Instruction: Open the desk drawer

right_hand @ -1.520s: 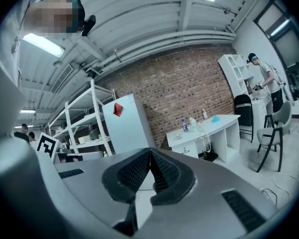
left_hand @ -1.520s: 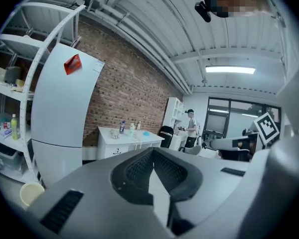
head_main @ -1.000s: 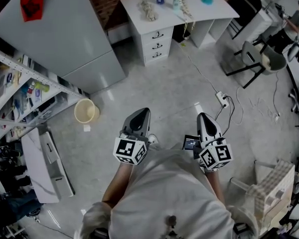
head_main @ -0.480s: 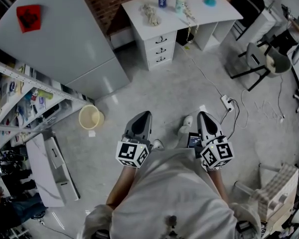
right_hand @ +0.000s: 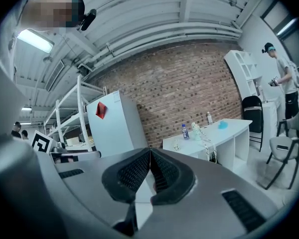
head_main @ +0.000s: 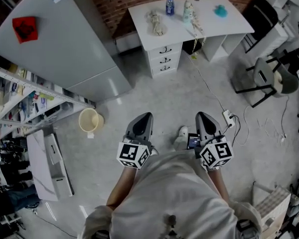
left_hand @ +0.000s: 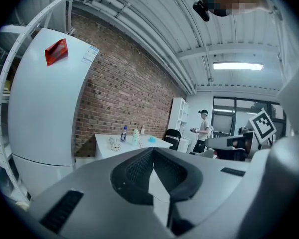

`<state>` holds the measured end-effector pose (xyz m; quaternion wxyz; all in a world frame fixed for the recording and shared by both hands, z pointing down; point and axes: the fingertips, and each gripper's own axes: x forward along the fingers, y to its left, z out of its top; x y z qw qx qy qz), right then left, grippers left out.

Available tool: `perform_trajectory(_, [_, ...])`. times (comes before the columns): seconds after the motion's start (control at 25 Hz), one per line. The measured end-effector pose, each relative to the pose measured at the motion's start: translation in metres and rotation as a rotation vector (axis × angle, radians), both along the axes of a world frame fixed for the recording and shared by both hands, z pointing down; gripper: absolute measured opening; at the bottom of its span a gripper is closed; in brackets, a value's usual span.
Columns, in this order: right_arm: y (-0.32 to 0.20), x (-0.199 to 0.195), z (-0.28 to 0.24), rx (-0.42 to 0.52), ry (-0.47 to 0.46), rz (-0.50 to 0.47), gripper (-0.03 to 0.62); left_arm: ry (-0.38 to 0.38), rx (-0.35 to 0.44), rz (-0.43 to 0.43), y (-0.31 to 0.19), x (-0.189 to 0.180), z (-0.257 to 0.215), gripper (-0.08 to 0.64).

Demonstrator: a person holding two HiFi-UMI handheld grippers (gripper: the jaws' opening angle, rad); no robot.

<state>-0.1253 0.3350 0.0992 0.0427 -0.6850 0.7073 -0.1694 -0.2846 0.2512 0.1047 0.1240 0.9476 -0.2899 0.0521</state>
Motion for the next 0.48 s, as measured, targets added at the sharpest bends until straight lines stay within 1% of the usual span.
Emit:
perform_trajectory(0.2, [-0.037, 0.045, -0.002, -0.004, 0.008, -0.081, 0.026, -0.022, 0.030, -0.080, -0.027, 0.035, -0.009, 0.008])
perform_trajectory(0.36, [-0.050, 0.082, 0.003, -0.005, 0.013, -0.131, 0.026, -0.030, 0.017, -0.145, -0.035, 0.063, -0.003, 0.008])
perform_trajectory(0.48, [-0.057, 0.110, 0.006, -0.008, 0.009, -0.151, 0.026, -0.031, 0.013, -0.177, -0.039, 0.085, 0.000, 0.008])
